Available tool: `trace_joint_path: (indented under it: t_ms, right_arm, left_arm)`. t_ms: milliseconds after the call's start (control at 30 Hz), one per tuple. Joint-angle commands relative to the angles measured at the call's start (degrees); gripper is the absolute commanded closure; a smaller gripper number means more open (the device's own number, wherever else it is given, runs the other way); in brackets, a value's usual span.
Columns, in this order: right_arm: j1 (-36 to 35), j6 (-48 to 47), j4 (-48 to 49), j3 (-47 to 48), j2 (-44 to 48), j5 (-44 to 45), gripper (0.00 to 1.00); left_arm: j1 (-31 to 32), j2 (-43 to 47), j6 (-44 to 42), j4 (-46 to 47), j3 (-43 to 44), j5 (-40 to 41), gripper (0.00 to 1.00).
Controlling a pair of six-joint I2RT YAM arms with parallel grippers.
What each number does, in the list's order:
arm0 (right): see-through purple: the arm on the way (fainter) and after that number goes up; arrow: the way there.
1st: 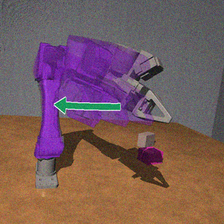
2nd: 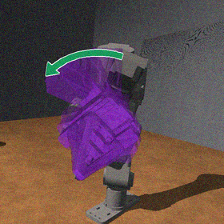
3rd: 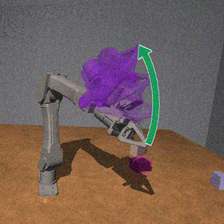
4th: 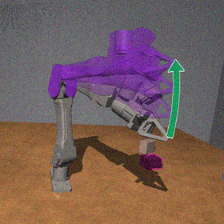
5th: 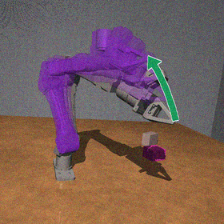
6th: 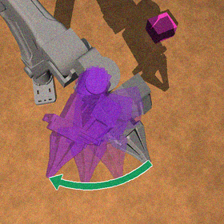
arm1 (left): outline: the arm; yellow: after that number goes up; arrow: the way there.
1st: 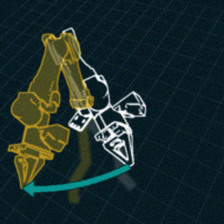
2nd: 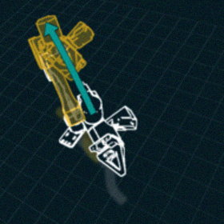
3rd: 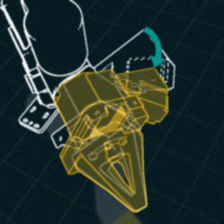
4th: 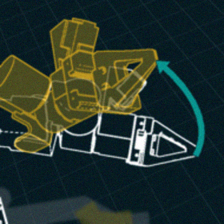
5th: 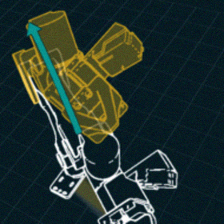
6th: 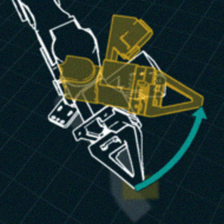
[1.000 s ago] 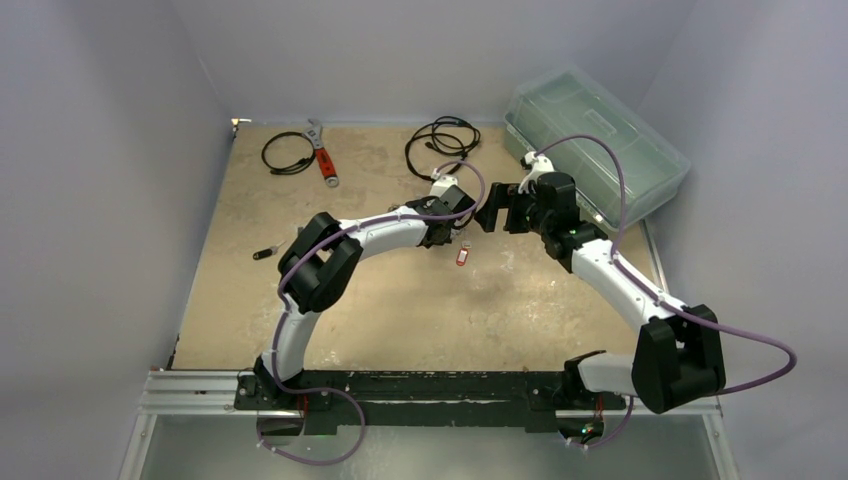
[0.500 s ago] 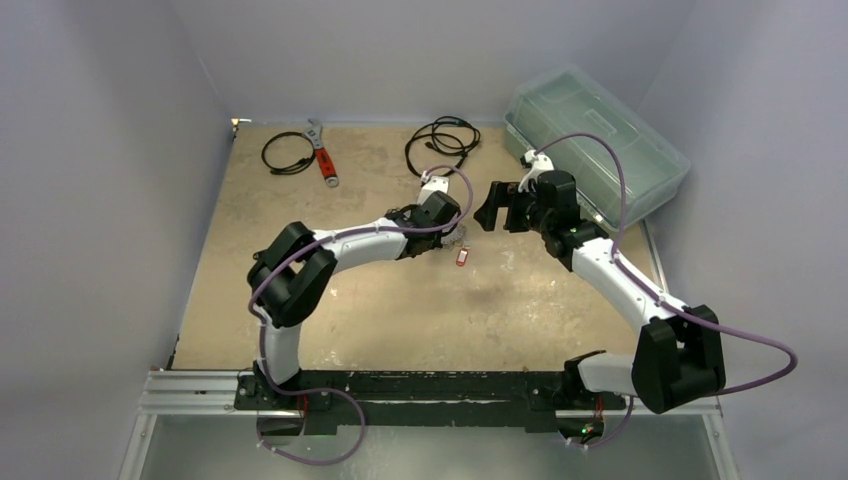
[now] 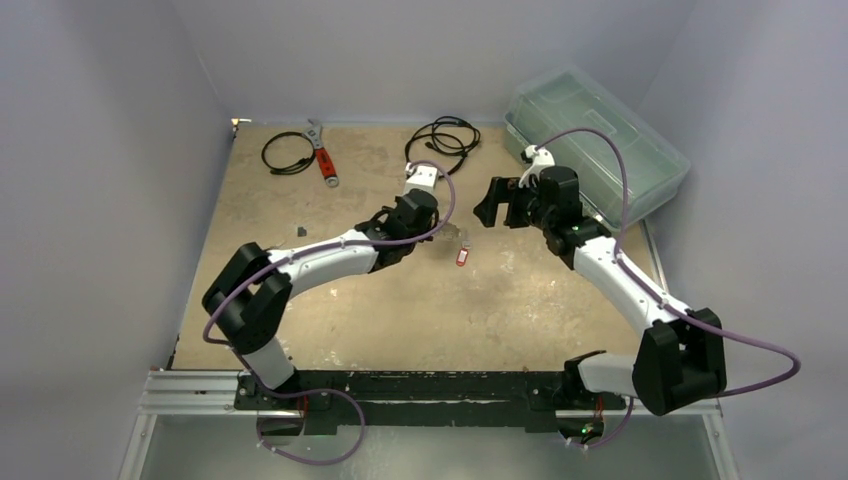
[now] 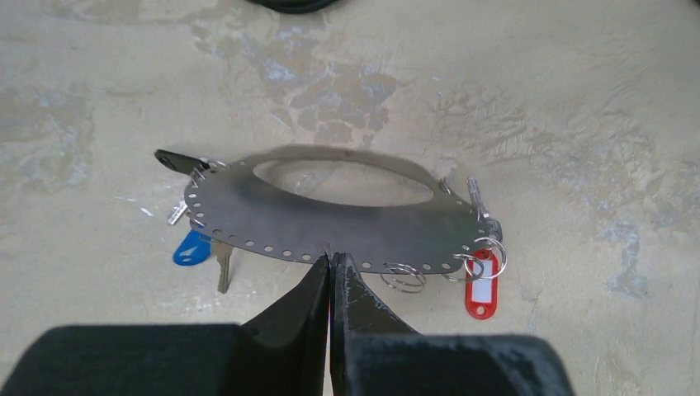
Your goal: Put the keys on the keyring
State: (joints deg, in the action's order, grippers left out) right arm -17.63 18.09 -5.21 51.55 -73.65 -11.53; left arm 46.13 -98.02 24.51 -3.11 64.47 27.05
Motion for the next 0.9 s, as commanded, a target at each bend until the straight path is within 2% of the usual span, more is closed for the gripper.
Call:
trace_joint_path:
  t_ms: [0, 467, 600, 867]
  right_arm:
    - [-0.04, -2.42, 1.11, 3.41, 3.47, 0.52, 0.01]
    - [-0.03, -3.66, 6.61, 3.16, 5.93, -6.32, 0.01]
    - [-0.04, -3.46, 10.65, 2.20, 6.76, -12.61, 0.01]
    - [-0.04, 1.36, 28.52, -3.37, 10.12, -29.56, 0.02]
  left_arm:
    - [-0.80, 7.21, -4.08, 7.83, -3.22, 1.23, 1.00]
    - [-2.05, 19.58, -8.11, 7.18, -5.83, -4.77, 1.00]
    - [-2.11, 22.98, -9.06, 7.94, -7.54, -8.59, 1.00]
    - [-2.72, 27.60, -10.08, 9.20, -6.11, -21.72, 1.00]
